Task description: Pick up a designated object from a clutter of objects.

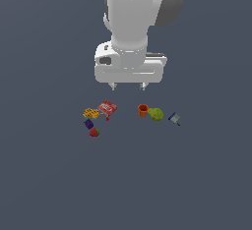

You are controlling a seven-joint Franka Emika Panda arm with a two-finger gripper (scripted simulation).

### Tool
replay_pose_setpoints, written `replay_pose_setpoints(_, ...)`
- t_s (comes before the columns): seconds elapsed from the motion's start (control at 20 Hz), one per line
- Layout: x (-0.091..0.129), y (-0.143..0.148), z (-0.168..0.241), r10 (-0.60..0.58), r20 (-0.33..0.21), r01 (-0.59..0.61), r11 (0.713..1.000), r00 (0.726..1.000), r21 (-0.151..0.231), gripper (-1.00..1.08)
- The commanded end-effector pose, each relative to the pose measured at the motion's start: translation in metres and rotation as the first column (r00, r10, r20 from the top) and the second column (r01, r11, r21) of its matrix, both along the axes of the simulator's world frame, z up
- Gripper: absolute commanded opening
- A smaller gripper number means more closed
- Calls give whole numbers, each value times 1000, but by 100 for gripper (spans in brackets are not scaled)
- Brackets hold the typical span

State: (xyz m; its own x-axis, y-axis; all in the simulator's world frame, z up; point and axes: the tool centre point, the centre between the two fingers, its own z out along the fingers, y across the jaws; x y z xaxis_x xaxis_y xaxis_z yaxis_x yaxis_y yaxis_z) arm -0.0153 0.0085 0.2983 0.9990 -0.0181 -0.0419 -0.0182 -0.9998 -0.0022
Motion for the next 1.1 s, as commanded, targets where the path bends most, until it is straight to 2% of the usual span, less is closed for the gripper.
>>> replay_pose_setpoints(0.0,0,0,0,0,0,0,1000,1000,0,100)
replay_pose_setpoints(0.45,8,-8,-7,-23,9,23,999,1000,23,100)
replay_pose_setpoints(1.05,5,3,-31,-31,11,30,999,999,15,100)
